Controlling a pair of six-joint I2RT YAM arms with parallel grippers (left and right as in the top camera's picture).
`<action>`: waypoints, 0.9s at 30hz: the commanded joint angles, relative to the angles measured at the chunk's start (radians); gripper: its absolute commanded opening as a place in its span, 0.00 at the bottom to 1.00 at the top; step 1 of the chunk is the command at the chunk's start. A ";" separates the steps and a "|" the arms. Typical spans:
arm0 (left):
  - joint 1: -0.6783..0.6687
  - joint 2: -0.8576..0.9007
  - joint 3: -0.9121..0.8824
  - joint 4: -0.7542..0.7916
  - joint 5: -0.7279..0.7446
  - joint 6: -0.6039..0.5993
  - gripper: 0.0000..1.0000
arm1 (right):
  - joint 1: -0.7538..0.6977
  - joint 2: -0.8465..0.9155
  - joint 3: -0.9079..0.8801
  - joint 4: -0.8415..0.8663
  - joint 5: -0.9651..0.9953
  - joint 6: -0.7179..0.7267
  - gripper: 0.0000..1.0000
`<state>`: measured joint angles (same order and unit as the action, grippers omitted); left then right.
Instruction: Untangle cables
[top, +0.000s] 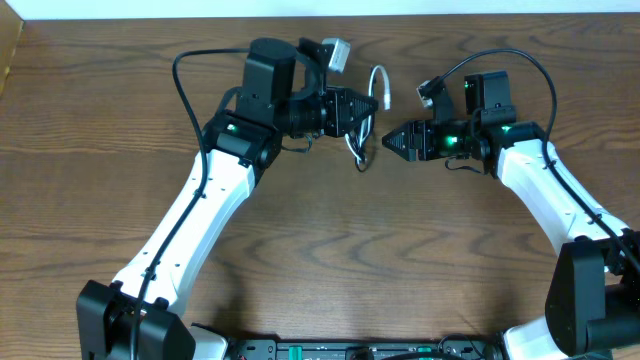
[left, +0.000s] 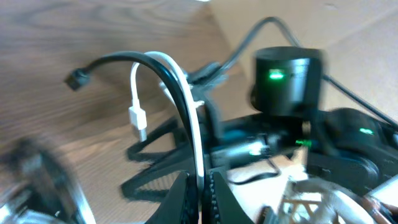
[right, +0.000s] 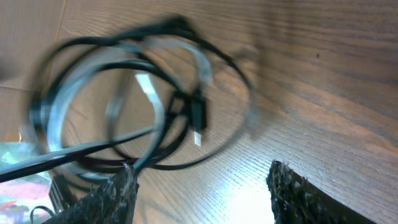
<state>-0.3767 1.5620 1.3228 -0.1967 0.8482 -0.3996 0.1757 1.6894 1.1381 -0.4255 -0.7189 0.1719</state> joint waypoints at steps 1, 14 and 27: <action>0.000 -0.016 0.008 0.043 0.141 0.002 0.07 | 0.012 -0.011 0.012 0.001 -0.013 0.014 0.63; 0.000 -0.016 0.007 0.096 0.026 -0.074 0.08 | 0.006 -0.011 0.012 -0.019 0.069 0.014 0.62; -0.009 -0.016 0.007 0.044 -0.266 -0.347 0.07 | 0.002 -0.011 0.012 -0.051 -0.139 -0.265 0.56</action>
<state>-0.3832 1.5620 1.3228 -0.1566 0.6270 -0.6807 0.1688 1.6894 1.1381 -0.4744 -0.7815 0.0090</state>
